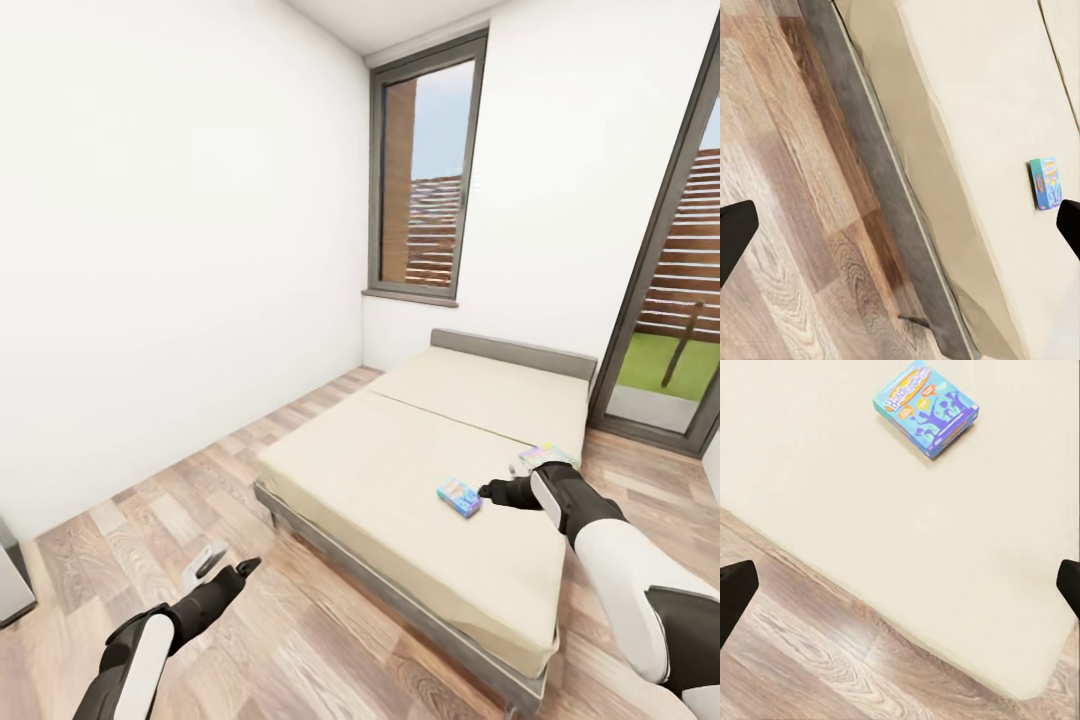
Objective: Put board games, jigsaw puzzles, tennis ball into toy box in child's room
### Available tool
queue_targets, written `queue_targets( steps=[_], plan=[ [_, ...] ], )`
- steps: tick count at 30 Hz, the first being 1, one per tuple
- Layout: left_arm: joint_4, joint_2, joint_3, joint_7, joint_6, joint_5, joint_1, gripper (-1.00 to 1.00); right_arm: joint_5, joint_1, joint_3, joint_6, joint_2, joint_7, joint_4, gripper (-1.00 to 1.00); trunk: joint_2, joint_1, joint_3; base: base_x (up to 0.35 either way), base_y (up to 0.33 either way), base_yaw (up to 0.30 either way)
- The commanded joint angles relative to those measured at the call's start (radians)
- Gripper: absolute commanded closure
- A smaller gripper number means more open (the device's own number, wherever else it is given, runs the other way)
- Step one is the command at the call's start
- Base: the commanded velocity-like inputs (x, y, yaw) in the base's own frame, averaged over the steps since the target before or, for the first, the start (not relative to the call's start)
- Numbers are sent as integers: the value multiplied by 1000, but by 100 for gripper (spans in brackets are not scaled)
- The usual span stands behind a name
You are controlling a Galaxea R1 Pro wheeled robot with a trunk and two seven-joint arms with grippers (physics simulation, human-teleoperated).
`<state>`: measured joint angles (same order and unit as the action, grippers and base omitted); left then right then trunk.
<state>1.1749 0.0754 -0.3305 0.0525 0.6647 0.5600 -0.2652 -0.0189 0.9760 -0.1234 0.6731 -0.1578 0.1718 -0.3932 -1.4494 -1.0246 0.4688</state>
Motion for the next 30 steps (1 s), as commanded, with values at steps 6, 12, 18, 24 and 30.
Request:
queue_targets(
  steps=[6,12,18,24,30],
  plan=[
    [-3,-3,-4,6,11,0,-1,-100,11,5,-10,7,-5,-68,5,-100,-1,0,1,281,0,4],
    [-4,-4,-4,7,12,1,-2,-100,34,6,-14,8,-9,-97,7,-100,-1,0,1,312,0,2],
    [-5,-6,-4,7,13,1,-2,-100,73,7,-17,12,-12,-115,8,-100,-1,0,1,325,0,1],
    [-6,-6,-4,7,13,1,-2,-100,89,8,-18,36,-14,-120,6,-100,-1,0,1,332,0,0],
    [-6,-5,1,9,12,2,-1,-100,101,8,-19,124,-19,-115,-21,-100,-1,0,1,335,0,0]
  ],
)
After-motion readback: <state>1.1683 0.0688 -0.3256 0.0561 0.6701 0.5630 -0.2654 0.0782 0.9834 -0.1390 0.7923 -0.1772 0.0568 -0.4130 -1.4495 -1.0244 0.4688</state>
